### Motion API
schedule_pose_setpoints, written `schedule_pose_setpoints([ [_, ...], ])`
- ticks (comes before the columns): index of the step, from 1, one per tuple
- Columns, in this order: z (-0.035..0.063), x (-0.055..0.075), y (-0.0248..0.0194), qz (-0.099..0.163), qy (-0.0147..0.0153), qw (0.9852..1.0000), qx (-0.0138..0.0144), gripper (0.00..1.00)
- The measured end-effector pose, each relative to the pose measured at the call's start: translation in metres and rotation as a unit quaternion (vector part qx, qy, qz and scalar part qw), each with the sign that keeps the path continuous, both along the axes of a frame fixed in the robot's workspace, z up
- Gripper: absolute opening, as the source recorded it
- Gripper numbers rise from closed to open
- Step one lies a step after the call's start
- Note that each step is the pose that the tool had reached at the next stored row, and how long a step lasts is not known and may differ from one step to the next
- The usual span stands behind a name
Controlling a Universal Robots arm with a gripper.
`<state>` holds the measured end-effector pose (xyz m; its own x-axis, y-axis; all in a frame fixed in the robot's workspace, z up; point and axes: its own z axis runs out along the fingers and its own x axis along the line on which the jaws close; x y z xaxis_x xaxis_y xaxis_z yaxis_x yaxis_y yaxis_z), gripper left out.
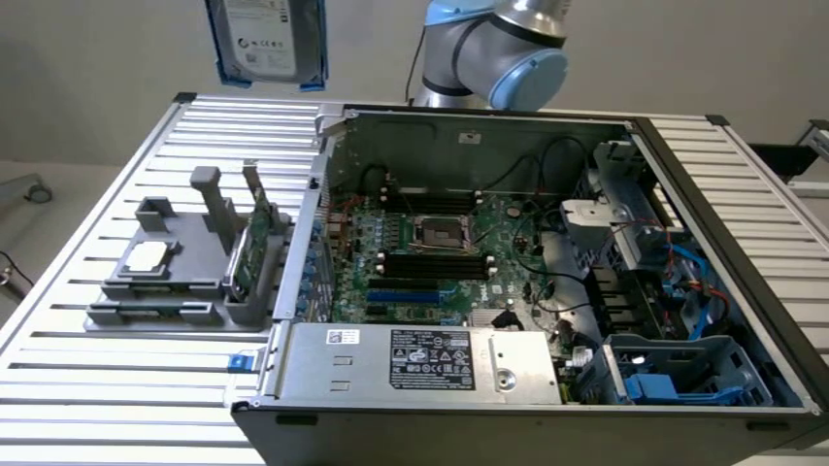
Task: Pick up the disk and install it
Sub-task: 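Pick up the disk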
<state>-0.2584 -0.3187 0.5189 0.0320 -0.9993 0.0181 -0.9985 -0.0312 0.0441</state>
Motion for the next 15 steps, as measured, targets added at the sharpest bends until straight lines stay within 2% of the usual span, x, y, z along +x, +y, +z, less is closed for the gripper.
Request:
schedule_pose_setpoints([
  [7, 0.0078, 0.032, -0.0075, 0.000, 0.0055, 1.0000, -0.0001, 0.33],
  [15, 0.0276, 0.068, -0.0151, 0.000, 0.0071, 1.0000, 0.0003, 0.33],
])
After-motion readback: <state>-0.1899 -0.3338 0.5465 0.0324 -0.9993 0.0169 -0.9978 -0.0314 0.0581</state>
